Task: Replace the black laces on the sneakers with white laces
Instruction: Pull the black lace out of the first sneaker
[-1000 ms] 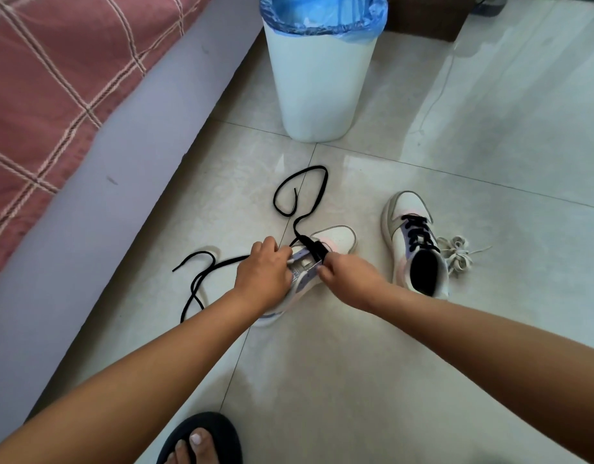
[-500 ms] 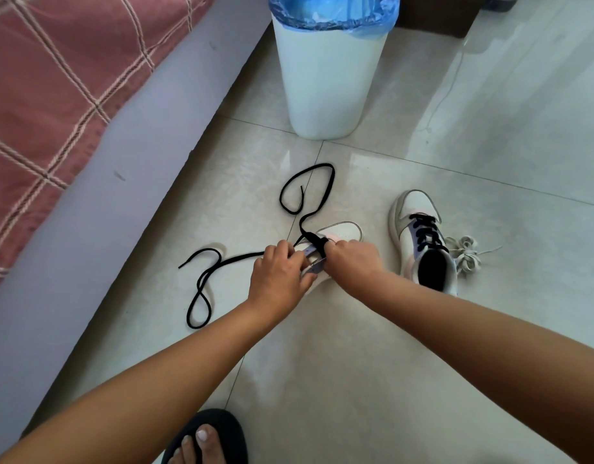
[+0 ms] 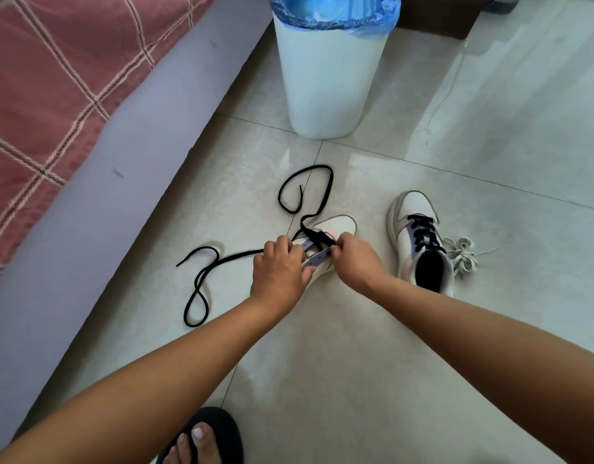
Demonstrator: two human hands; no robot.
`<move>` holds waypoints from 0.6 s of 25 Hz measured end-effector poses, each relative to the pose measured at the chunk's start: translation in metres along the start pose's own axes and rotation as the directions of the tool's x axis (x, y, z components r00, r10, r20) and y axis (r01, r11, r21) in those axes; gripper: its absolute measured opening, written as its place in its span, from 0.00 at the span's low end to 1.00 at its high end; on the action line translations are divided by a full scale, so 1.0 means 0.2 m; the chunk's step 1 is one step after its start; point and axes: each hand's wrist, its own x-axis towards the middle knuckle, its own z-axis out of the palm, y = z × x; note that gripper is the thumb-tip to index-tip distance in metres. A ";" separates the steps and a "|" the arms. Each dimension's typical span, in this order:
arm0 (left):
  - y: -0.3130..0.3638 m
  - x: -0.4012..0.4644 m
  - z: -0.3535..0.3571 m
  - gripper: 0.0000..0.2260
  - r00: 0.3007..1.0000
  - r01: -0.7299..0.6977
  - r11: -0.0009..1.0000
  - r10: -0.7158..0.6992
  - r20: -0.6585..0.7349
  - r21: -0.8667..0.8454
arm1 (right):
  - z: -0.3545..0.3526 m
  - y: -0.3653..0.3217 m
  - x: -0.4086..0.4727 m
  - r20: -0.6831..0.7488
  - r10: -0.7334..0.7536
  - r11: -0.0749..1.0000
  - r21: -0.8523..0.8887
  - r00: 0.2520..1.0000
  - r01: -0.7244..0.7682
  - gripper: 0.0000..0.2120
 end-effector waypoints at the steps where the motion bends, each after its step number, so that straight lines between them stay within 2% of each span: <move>1: 0.00 0.00 0.00 0.15 1.000 0.000 1.000 0.000 0.025 0.015 | -0.02 0.00 0.01 0.017 -0.047 0.997 -0.060 0.999 0.048 0.09; 2: 0.00 0.01 -0.01 0.15 0.999 -0.001 1.000 0.000 0.039 0.023 | -0.05 0.00 0.01 0.036 -0.155 0.965 -0.207 0.987 0.159 0.07; 4: 0.00 0.01 -0.03 0.15 0.999 0.007 1.000 -0.007 0.049 0.015 | -0.12 -0.01 0.04 -0.030 -0.453 0.740 -0.570 0.891 0.358 0.10; 5: 0.00 0.01 -0.03 0.15 0.998 0.013 1.000 -0.013 0.054 0.007 | -0.13 -0.01 0.05 -0.055 -0.505 0.663 -0.664 0.861 0.347 0.13; 6: 0.00 0.01 -0.03 0.15 0.998 0.016 1.000 -0.017 0.060 0.009 | -0.14 -0.01 0.04 -0.076 -0.445 0.703 -0.646 0.892 0.295 0.13; 7: 0.01 0.01 -0.03 0.15 0.998 0.018 1.000 -0.019 0.063 0.022 | -0.12 -0.01 0.03 -0.076 -0.354 0.805 -0.532 0.932 0.263 0.09; 8: 0.01 0.01 -0.03 0.15 0.998 0.019 0.999 -0.021 0.062 0.038 | -0.10 -0.01 0.03 -0.097 -0.198 0.928 -0.338 0.975 0.154 0.09; 9: 0.02 0.01 -0.03 0.16 0.998 0.021 0.998 -0.024 0.059 0.051 | -0.07 0.00 0.03 -0.014 -0.018 0.992 -0.126 1.000 0.016 0.13; 10: 0.02 0.01 -0.03 0.16 0.998 0.023 0.998 -0.026 0.056 0.057 | -0.05 0.00 0.03 0.079 0.096 0.991 0.083 0.992 -0.103 0.15; 12: 0.02 0.02 -0.03 0.16 0.998 0.025 0.998 -0.028 0.058 0.062 | -0.01 -0.01 0.00 0.155 0.131 0.910 0.374 0.979 -0.181 0.16; 13: 0.02 0.02 -0.02 0.16 0.998 0.029 0.997 -0.033 0.061 0.066 | 0.00 -0.01 -0.01 0.142 0.126 0.874 0.452 0.982 -0.178 0.15; 15: 0.02 0.02 -0.02 0.16 0.997 0.035 0.996 -0.039 0.062 0.077 | 0.05 0.00 -0.03 0.112 0.095 0.857 0.497 0.989 -0.138 0.14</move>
